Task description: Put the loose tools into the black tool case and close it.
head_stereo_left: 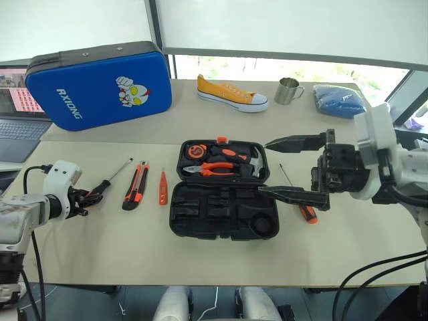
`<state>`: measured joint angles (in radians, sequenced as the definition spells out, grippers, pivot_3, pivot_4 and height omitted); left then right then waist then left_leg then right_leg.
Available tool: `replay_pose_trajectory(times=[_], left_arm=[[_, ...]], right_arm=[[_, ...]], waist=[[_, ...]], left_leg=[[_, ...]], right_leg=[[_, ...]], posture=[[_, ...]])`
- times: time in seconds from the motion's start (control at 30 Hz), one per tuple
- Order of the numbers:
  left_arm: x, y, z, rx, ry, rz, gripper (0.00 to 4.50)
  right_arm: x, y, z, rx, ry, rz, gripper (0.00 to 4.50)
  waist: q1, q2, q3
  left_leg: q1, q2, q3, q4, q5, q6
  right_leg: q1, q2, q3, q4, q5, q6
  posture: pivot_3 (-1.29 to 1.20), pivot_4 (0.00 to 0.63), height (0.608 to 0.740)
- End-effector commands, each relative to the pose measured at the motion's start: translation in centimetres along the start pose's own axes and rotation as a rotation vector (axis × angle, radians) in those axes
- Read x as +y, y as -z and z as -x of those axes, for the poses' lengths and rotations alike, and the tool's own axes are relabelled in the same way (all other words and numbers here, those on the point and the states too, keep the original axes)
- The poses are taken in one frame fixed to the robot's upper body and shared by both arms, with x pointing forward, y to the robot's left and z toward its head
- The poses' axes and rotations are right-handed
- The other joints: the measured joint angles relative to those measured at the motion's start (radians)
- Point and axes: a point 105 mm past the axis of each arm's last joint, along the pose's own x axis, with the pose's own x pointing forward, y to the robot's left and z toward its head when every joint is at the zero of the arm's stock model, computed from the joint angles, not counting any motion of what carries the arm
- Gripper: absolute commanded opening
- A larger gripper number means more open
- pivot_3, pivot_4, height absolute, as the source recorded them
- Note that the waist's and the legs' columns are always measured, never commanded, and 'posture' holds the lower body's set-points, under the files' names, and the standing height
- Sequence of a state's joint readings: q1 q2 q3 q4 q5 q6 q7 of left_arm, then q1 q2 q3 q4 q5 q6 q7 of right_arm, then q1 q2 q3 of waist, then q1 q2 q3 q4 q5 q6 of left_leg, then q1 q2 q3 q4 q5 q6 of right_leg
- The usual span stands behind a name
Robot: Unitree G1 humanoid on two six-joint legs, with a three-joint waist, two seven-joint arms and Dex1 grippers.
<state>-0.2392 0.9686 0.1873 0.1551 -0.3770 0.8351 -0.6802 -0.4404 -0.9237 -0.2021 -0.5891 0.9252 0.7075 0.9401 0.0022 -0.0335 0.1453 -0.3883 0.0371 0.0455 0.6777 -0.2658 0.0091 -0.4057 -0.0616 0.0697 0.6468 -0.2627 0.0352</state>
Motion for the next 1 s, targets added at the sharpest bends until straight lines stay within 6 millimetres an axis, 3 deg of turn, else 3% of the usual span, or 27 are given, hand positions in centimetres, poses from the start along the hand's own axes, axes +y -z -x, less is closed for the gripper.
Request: replay_pose_trajectory(times=[0.03,0.17,0.27,0.3,0.33,0.43,0.53,0.7,0.83,1.0], left_arm=[[0.6,1.5,-0.4,0.064,-0.039,0.040,0.95],[2.6,-0.6,0.6,-0.011,-0.125,0.012,0.95],[2.8,-5.4,1.7,-0.176,-0.122,-0.073,0.95],[1.1,-8.7,2.2,-0.279,-0.044,-0.162,0.95],[-0.3,-10.8,2.6,-0.342,0.013,-0.227,0.95],[-6.2,-14.9,3.0,-0.431,0.241,-0.491,0.95],[-11.7,-15.4,2.6,-0.409,0.461,-0.698,0.95],[-17.7,-14.2,0.5,-0.310,0.655,-0.871,0.95],[-20.9,-13.0,-1.1,-0.228,0.726,-0.940,0.95],[-22.3,-12.6,-2.2,-0.211,0.741,-0.969,0.95]], right_arm=[[0.2,0.1,0.6,0.006,0.011,0.022,4.50],[0.0,0.8,1.3,0.021,0.051,0.005,4.50],[-0.2,1.3,2.0,0.032,0.085,-0.012,4.50],[-0.1,1.7,2.3,0.044,0.097,-0.024,4.50],[0.0,2.0,2.5,0.053,0.103,-0.032,4.50],[0.4,3.4,3.3,0.091,0.135,-0.056,4.50],[0.3,4.1,4.0,0.108,0.179,-0.065,4.50],[0.5,4.5,4.9,0.128,0.232,-0.074,4.50],[1.1,4.7,5.3,0.141,0.263,-0.082,4.50],[1.3,4.8,6.0,0.154,0.321,-0.080,4.50]], waist=[[0.000,0.000,0.000],[-0.002,0.000,0.000],[-0.004,-0.004,0.002],[-0.003,-0.005,0.003],[0.002,-0.008,0.004],[0.019,-0.013,0.004],[0.026,-0.010,0.003],[0.004,-0.009,0.003],[0.001,-0.009,0.004],[0.002,-0.009,0.004]], left_leg=[[0.000,0.000,0.000,0.000,0.000,0.000],[0.000,-0.001,0.000,0.000,0.000,0.000],[-0.002,-0.001,-0.001,0.001,0.000,0.000],[-0.003,-0.001,-0.001,0.001,0.000,0.000],[-0.004,-0.001,-0.001,0.002,0.000,0.000],[-0.014,-0.002,-0.003,0.006,0.001,-0.001],[-0.023,-0.005,-0.001,0.010,0.001,-0.001],[-0.024,-0.004,0.002,0.011,0.001,-0.001],[-0.026,-0.003,0.000,0.015,0.001,0.000],[-0.027,-0.004,-0.002,0.017,0.000,0.001]], right_leg=[[0.000,0.000,0.000,0.000,0.000,0.000],[0.000,0.000,0.000,0.000,0.000,0.000],[-0.001,0.001,-0.001,0.000,0.000,0.000],[-0.002,0.001,-0.001,0.000,0.000,0.000],[-0.002,0.001,-0.001,0.000,0.000,0.000],[-0.007,0.000,-0.006,0.000,0.001,0.001],[-0.012,-0.001,-0.004,0.000,0.003,0.005],[-0.015,0.002,-0.001,-0.001,0.003,0.005],[-0.016,0.004,-0.001,0.000,0.003,0.005],[-0.015,0.004,-0.001,0.001,0.003,0.005]], posture=[[0.00,0.150,0.740],[0.00,0.150,0.740],[0.00,0.150,0.740],[0.00,0.150,0.740],[0.00,0.150,0.740],[0.00,0.150,0.740],[0.00,0.150,0.740],[0.00,0.150,0.740],[0.00,0.150,0.740],[0.00,0.150,0.740]])
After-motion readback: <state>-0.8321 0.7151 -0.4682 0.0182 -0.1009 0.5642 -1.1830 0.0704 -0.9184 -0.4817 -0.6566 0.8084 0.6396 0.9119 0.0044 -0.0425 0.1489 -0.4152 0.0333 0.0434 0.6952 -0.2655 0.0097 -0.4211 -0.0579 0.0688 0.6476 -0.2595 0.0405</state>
